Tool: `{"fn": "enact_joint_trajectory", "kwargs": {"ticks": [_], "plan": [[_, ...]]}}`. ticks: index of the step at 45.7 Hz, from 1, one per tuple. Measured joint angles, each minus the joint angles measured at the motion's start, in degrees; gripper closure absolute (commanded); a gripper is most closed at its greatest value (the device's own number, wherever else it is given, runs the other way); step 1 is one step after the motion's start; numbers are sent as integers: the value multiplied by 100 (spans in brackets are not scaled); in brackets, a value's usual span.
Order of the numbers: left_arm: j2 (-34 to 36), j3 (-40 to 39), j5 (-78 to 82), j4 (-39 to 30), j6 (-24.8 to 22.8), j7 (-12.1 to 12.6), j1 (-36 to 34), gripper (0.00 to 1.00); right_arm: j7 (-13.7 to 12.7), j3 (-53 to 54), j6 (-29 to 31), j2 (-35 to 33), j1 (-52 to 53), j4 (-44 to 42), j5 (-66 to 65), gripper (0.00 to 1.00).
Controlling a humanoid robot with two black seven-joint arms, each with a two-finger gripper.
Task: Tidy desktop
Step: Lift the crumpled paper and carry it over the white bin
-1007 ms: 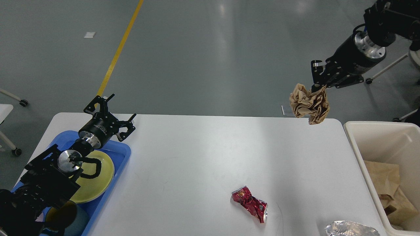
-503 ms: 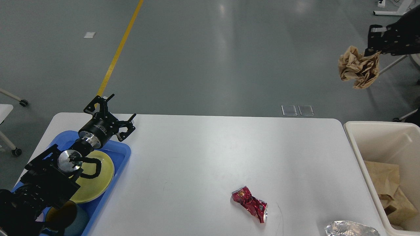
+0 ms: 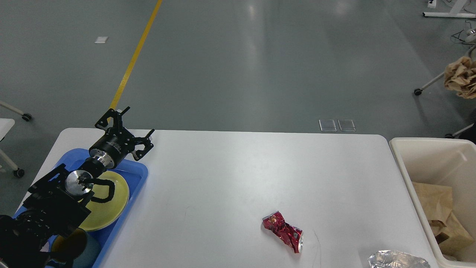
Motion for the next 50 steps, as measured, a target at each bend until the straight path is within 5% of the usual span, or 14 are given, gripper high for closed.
{"fn": "enact_joint_trajectory", "kwargs": {"ticks": [11, 30, 42, 43, 47, 50], "plan": [[0, 0, 0, 0, 0, 0, 0, 4, 28, 827, -903, -155, -1240, -135, 2, 100], [0, 0, 0, 0, 0, 0, 0, 4, 23, 2405, -1069, -115, -3269, -906, 4, 100], [1, 0, 0, 0, 0, 0, 0, 4, 29, 2767, -1123, -8, -3665, -1033, 1, 100], [1, 0, 0, 0, 0, 0, 0, 4, 29, 2770, -1123, -7, -3670, -1033, 1, 96], [1, 0, 0, 0, 0, 0, 0, 4, 29, 2771, -1123, -5, -3687, -1033, 2, 42], [1, 0, 0, 0, 0, 0, 0, 4, 23, 2771, -1123, -8, -3689, -1033, 2, 32]]}}
